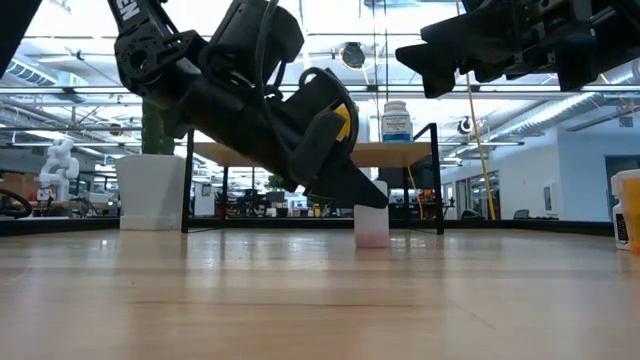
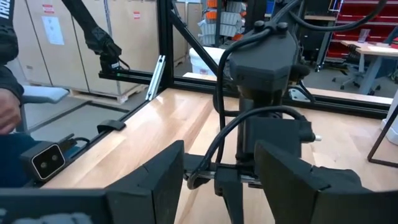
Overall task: Pick and place medicine bottles onto shelf by color
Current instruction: Put the transparent capsule bottle on the shelf
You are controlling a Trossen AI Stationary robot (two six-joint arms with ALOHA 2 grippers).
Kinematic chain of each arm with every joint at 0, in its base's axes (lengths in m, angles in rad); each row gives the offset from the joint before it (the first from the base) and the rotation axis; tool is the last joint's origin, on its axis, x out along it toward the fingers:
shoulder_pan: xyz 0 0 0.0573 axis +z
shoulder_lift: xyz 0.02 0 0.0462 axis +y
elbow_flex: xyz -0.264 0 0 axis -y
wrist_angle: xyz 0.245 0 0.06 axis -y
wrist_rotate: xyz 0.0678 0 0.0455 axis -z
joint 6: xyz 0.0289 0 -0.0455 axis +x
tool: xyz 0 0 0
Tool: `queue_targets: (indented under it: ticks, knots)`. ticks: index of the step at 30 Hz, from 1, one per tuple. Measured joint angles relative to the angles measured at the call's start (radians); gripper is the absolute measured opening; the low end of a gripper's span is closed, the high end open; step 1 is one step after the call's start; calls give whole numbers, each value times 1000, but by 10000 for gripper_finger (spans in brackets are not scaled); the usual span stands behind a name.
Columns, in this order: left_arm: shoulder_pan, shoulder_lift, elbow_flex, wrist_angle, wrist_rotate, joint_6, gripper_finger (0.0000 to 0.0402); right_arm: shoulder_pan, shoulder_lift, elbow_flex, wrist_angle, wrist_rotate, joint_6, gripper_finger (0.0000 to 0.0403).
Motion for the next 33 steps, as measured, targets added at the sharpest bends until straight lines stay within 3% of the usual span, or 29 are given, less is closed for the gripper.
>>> queue_targets:
  ticks: [12,19,26,33]
  knots:
    - [7,-30,0,-13,-9,-14,170,0,0,0,23,1,24,192]
    - [50,-196,0,-172,-23,-11,146,5,-46,0,19,3,27,192]
    - [129,-398,0,-355,-28,102,166,51,-116,1,26,4,18,192]
    - [289,-476,0,-375,-21,207,156,66,-119,0,53,6,6,192]
